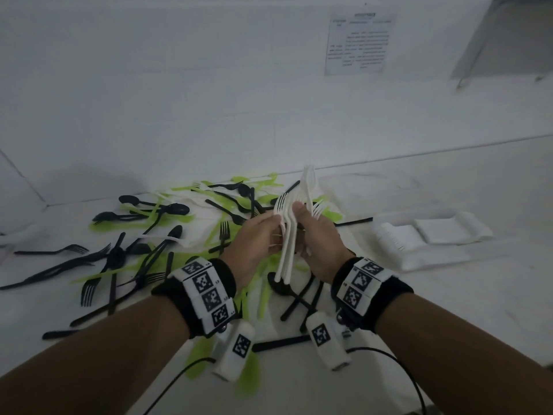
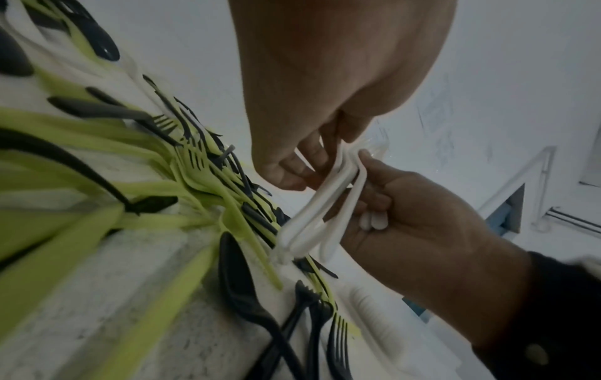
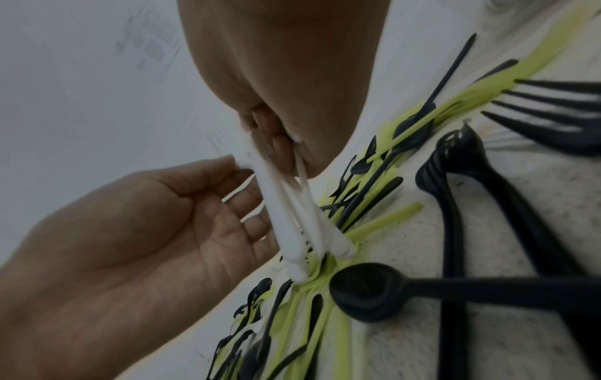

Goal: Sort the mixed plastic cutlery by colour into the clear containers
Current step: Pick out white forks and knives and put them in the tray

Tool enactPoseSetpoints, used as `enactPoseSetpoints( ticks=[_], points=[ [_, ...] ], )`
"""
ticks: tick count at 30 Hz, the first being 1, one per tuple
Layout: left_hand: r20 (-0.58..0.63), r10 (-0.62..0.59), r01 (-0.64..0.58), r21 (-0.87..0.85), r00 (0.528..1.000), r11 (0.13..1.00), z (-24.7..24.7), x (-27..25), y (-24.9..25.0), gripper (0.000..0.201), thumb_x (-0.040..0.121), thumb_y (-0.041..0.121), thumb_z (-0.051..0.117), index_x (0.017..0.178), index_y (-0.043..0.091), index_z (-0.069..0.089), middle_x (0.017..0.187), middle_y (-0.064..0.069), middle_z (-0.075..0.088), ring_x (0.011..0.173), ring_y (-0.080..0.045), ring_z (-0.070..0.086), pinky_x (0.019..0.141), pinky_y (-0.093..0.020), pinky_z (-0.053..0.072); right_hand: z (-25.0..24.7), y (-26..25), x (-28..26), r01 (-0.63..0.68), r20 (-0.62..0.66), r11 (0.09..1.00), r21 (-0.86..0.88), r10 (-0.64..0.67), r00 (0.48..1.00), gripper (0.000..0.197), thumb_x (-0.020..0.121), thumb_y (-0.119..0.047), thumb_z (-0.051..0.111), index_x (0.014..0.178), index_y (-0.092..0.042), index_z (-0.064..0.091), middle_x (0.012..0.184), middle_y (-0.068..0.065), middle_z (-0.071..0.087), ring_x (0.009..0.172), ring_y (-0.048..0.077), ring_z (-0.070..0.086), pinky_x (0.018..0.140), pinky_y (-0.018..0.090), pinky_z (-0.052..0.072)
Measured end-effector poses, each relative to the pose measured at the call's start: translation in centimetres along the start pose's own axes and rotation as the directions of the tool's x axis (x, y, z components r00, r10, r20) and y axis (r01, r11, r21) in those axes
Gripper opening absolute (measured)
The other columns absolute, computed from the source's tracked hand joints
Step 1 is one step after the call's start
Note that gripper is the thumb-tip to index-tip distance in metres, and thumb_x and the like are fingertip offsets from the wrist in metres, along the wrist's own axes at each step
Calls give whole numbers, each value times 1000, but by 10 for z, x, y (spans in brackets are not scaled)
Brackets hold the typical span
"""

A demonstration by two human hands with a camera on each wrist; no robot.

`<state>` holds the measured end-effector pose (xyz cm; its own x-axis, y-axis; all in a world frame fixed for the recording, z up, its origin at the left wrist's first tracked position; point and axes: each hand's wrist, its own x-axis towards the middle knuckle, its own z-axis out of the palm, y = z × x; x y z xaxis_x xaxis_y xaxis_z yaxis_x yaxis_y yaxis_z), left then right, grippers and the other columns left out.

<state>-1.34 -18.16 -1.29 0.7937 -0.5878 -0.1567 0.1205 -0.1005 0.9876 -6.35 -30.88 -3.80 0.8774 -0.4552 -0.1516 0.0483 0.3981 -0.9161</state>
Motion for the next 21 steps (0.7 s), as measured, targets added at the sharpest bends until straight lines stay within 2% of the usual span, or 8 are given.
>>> enactPoseSetpoints(
  ticks=[2,4,6,9,14,16,18,21],
  points=[
    [-9,7,-7,9,1000,1000,-2,-2,-1,30,109,19,43,110,10,72,84,-1,75,70,-7,69,60,-19,54,0,3,-1,19,19,999,-42,-19,1000,49,104,-38,57,108,10,67,99,33,70,80,42,68,67,44,59],
    [-25,1,-1,11,1000,1000,-6,-2,-2,30,110,19,43,111,8,71,81,1,74,65,-5,68,56,-16,50,3,5,-4,20,23,997,-68,-19,1000,47,104,-36,57,102,10,67,86,32,64,65,33,60,52,32,47],
    [-43,-14,14,2,999,1000,-8,-2,-2,30,109,20,44,109,8,71,84,-2,74,71,-11,67,61,-20,50,6,7,-5,13,30,999,-53,-11,1000,45,103,-34,59,105,10,67,87,26,63,62,27,57,51,30,43],
    [-75,-30,29,-22,997,999,-12,-1,-2,31,108,23,46,109,5,72,93,-11,67,84,-24,59,73,-31,46,10,9,-3,16,67,1000,3,-16,998,39,101,-26,64,117,9,64,95,24,67,76,33,62,63,38,49],
    [-26,43,-43,-13,999,999,-12,-5,-4,26,108,19,49,116,9,71,98,-18,71,83,-24,65,71,-29,55,13,4,-4,14,113,999,53,-20,993,31,100,-21,65,116,5,65,94,23,69,82,36,67,71,45,61],
    [-28,76,-76,-22,997,997,-13,-7,-5,25,108,19,49,115,10,71,94,-14,69,81,-23,61,66,-26,50,16,6,-3,35,107,999,17,-37,994,28,99,-19,66,118,1,68,97,24,70,84,37,68,77,51,61],
    [-20,71,-72,-46,997,996,-12,-11,-5,25,107,23,49,118,18,71,93,-5,72,82,-20,64,70,-27,51,20,9,-4,77,78,997,-17,-75,994,22,99,-18,66,117,-5,70,99,24,72,86,36,69,82,54,60],
    [-4,91,-91,-52,996,994,-10,-13,-6,25,106,19,49,121,25,68,104,0,75,94,-18,71,80,-31,57,25,12,-7,91,23,996,20,-91,996,20,99,-19,68,111,-6,74,99,21,75,84,31,72,74,43,61]
  ],
)
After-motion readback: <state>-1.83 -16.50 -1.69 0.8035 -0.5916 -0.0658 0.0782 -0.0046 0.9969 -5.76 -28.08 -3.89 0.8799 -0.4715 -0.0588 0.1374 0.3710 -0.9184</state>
